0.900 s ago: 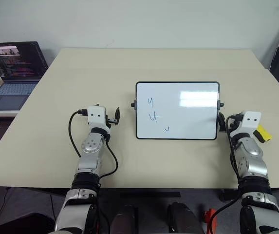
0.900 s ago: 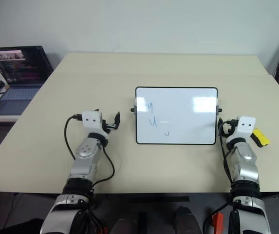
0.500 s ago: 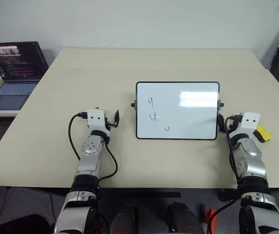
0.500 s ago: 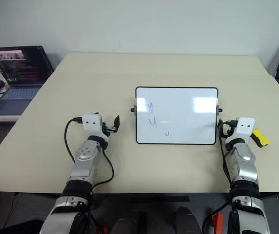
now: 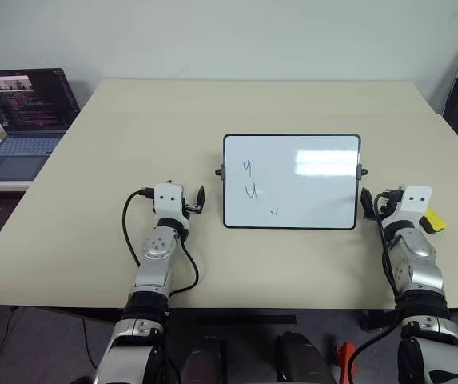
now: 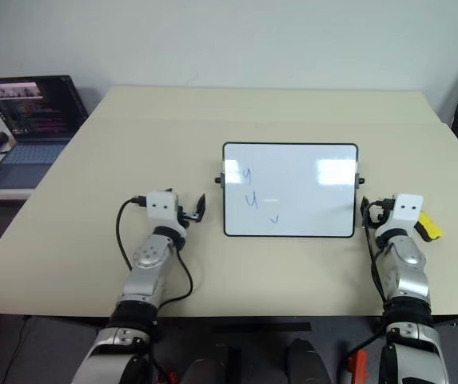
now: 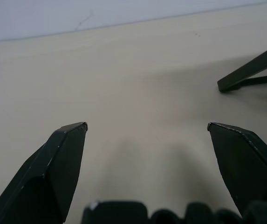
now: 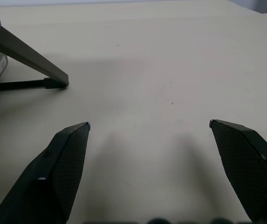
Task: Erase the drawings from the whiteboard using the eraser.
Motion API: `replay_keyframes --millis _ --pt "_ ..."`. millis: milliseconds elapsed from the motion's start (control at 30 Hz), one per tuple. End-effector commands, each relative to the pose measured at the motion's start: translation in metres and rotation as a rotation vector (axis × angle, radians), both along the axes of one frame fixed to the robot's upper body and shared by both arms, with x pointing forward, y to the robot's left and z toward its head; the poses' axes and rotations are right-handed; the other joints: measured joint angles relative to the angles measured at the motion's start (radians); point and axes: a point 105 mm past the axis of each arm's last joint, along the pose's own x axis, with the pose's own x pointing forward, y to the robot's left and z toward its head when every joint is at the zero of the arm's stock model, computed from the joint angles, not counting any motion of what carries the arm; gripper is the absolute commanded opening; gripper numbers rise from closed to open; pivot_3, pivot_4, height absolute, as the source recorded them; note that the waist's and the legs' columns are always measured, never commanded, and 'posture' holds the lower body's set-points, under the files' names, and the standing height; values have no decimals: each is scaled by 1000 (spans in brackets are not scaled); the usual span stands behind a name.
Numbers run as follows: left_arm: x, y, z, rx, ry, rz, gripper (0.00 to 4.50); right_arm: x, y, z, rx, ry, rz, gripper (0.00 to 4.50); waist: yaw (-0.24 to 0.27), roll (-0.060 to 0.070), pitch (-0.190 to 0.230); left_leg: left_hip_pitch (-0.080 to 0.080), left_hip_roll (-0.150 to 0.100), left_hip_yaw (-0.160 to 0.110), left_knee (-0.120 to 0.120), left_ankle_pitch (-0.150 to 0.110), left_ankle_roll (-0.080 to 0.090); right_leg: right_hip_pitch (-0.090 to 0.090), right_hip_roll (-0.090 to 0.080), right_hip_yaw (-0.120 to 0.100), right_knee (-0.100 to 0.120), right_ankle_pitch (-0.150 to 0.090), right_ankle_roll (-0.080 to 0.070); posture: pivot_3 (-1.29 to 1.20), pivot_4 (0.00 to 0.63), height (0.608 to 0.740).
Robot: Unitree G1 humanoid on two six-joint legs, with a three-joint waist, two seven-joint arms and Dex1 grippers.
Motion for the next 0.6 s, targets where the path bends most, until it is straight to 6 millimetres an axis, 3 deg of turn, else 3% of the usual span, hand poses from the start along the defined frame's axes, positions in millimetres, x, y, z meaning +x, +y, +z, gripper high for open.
replay_keyframes --millis 33,133,233,400,500,600 --pt "1 -4 20 -3 -70 -14 4500 -4 -11 17 -26 -51 -6 4480 0 0 0 0 0 0 0 0 0 0 0 0 0 0 0 0 150 740" --pt "0 7 31 -33 -92 -55 4500 -9 -14 23 -32 -51 22 4480 -1 0 0 0 0 0 0 0 0 0 0 0 0 0 0 0 150 740" --pt "-8 23 54 -76 -123 -198 4500 -16 -15 37 -11 -44 101 4480 -8 0 0 0 0 0 0 0 0 0 1 0 1 0 0 0 150 740" --pt "-27 32 81 50 -55 -513 4500 -27 -22 56 -17 10 169 4480 -16 0 0 0 1 0 0 0 0 0 1 0 2 0 -1 0 150 740" --pt "-39 26 99 37 -4 -680 4500 -31 -26 62 -39 39 175 4480 -16 0 0 1 2 0 0 0 0 1 1 0 1 -1 -1 0 150 740" --pt "-66 -17 114 -27 69 -986 4500 -32 -30 64 -77 78 163 4480 -13 0 0 0 2 -1 1 0 0 1 0 -1 1 -1 -1 0 150 740"
